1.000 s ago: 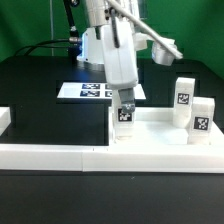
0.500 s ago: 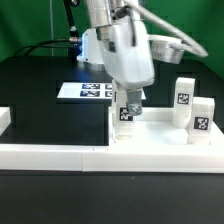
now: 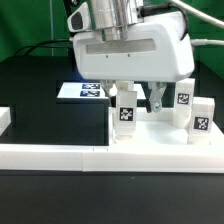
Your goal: Assemble square table
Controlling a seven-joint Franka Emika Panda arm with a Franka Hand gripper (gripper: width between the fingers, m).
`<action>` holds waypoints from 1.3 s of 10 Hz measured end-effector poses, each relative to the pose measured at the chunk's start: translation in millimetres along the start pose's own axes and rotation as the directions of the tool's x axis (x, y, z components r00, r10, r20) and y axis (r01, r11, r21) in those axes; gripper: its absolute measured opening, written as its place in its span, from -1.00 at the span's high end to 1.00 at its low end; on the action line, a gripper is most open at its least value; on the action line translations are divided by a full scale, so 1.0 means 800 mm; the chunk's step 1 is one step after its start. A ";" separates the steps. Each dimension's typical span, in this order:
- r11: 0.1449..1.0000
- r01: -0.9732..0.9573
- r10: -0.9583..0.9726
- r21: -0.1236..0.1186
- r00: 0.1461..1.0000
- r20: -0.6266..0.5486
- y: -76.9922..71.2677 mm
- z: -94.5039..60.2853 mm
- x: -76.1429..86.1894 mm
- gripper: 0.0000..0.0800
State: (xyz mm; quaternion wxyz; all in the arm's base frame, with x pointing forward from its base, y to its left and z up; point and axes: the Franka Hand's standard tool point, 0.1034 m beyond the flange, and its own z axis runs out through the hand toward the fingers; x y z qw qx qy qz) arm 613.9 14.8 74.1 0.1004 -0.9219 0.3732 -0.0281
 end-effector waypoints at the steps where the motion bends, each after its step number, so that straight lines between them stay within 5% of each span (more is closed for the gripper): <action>1: 0.975 0.215 -0.214 -0.049 0.976 0.030 0.005 -0.005 0.003 -0.62; 2: 0.919 0.387 -0.384 -0.077 0.922 0.050 0.002 -0.008 0.005 -0.62; 4: 0.825 0.560 -0.554 -0.078 0.828 0.086 0.008 0.003 0.002 -0.62; 5: 0.846 0.526 -0.521 -0.080 0.850 0.080 0.008 0.003 0.002 -0.62; 6: 0.856 0.511 -0.505 -0.082 0.859 0.079 0.008 0.003 0.002 -0.28; 7: 0.860 0.503 -0.497 -0.083 0.864 0.078 0.008 0.003 0.002 -0.28; 9: 0.926 0.365 -0.360 -0.092 0.931 0.065 0.008 0.003 0.002 0.27; 13: 0.994 -0.022 0.025 -0.107 0.999 0.025 0.000 0.006 0.011 0.27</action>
Offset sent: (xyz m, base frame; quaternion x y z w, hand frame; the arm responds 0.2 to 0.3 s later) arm -0.0005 0.0065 -0.0181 0.0020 -0.0410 -0.2889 0.9565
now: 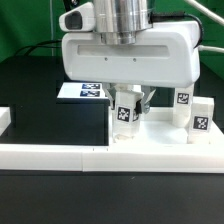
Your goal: Assemble square table
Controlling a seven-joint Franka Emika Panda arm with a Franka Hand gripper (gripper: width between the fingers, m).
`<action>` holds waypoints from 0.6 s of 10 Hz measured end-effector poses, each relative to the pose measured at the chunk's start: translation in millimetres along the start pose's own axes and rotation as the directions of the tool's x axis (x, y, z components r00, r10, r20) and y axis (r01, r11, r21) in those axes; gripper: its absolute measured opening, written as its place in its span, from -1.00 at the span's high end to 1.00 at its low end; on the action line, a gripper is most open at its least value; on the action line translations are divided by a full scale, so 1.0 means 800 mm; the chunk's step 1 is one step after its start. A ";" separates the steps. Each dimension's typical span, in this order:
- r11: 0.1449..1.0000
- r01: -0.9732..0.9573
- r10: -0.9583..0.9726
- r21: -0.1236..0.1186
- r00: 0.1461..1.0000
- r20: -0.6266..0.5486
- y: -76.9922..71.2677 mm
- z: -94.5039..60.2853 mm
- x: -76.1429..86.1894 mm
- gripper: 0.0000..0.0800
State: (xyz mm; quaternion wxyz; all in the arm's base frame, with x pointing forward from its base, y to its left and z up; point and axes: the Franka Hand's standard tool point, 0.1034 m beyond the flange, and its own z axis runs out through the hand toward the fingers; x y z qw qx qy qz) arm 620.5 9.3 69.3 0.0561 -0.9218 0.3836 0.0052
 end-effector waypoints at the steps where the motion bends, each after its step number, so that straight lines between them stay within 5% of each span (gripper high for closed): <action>1: 0.990 -0.139 0.139 0.003 0.990 0.000 0.000 0.000 0.003 0.27; 4: 0.732 -0.680 0.675 0.037 0.732 0.091 0.001 0.001 0.004 0.27; 6: 0.606 -0.795 0.788 0.028 0.605 0.117 -0.004 0.002 0.001 0.27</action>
Offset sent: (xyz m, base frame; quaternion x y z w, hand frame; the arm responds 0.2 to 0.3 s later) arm -0.0064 0.0027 -0.0084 0.0471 -0.1111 0.5079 0.8529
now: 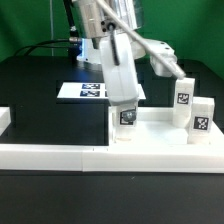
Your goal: Assemble square table
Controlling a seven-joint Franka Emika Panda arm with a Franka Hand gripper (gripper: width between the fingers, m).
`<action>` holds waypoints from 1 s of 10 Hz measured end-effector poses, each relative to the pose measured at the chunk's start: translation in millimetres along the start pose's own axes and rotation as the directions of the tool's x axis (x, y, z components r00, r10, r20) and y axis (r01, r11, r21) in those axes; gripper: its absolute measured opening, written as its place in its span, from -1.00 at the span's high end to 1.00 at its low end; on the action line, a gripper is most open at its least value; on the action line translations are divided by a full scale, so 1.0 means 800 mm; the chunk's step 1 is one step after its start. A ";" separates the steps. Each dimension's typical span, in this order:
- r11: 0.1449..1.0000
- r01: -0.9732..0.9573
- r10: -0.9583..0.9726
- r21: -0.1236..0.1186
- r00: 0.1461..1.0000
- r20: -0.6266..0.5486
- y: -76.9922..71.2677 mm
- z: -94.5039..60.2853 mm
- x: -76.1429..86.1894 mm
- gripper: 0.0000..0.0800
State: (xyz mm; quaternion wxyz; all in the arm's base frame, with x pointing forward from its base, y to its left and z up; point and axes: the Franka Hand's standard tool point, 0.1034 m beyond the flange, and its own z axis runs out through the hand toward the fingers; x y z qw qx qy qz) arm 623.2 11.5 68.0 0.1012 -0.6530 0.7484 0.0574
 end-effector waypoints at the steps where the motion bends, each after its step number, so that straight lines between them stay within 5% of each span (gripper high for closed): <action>1: 1.000 0.018 -0.018 0.000 1.000 0.000 0.000 0.000 0.000 0.27; 2: 0.999 0.040 -0.040 0.000 0.999 0.000 0.000 0.000 0.000 0.27; 3: 0.999 0.041 -0.041 -0.001 0.999 0.000 0.000 0.000 0.000 -0.29; 4: 0.979 0.202 -0.202 -0.018 0.979 -0.001 0.002 -0.001 0.002 -0.29; 5: 0.921 0.389 -0.390 -0.029 0.921 -0.001 0.000 -0.004 0.003 -0.55; 6: 0.832 0.552 -0.553 -0.051 0.833 0.005 0.001 -0.005 0.001 -0.60; 10: 0.666 0.744 -0.744 -0.047 0.667 0.017 0.001 -0.005 0.002 -0.62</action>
Offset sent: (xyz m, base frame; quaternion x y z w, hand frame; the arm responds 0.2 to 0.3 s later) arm 0.0031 -0.0067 0.0031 -0.0444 -0.0026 -0.2871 0.9569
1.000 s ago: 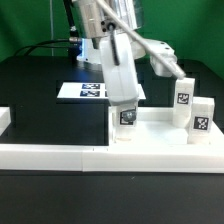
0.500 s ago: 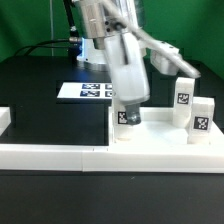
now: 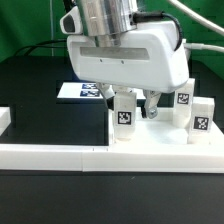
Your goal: Assemble square table
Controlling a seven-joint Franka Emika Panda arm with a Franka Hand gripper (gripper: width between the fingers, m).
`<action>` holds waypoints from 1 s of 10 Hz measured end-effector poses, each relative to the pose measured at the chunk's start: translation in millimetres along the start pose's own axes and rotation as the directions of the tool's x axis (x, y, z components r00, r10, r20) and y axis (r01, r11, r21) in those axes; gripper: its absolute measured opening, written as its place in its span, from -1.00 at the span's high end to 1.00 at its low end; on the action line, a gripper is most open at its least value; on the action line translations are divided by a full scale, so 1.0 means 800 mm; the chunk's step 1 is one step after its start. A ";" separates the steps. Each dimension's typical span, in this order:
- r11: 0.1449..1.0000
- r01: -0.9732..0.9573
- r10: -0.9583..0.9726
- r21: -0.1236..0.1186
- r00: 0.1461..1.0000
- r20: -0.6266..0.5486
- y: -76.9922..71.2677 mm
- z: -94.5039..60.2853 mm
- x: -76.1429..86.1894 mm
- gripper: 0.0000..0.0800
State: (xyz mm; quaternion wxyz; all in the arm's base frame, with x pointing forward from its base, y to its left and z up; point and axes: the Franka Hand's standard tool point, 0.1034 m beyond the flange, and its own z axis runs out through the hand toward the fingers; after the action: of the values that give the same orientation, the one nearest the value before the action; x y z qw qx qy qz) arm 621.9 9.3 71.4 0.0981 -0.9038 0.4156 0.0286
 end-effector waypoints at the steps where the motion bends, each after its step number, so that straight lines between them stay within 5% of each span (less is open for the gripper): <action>1: 0.999 0.047 -0.047 0.000 0.999 0.000 0.001 0.000 0.001 -0.62; 2: 0.941 0.335 -0.336 -0.049 0.942 -0.016 0.006 -0.006 0.011 -0.62; 4: 0.796 0.598 -0.601 -0.093 0.799 -0.004 0.003 -0.006 0.011 -0.62; 6: 0.825 0.559 -0.562 -0.088 0.827 -0.008 0.004 -0.006 0.012 -0.62; 8: 0.887 0.455 -0.458 -0.085 0.889 -0.018 0.004 -0.006 0.011 -0.07; 9: 0.905 0.418 -0.421 -0.084 0.907 -0.021 0.004 -0.006 0.010 -0.07; 10: 0.939 0.333 -0.336 -0.082 0.941 -0.029 0.004 -0.006 0.011 0.28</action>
Offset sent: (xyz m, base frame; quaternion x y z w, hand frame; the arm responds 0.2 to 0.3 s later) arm 0.0067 0.0105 0.0018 -0.0535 0.0273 -0.4518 0.8901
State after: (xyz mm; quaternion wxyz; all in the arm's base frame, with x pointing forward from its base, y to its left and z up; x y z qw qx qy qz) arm 624.9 0.1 74.3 0.0584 -0.9648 0.2564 0.0080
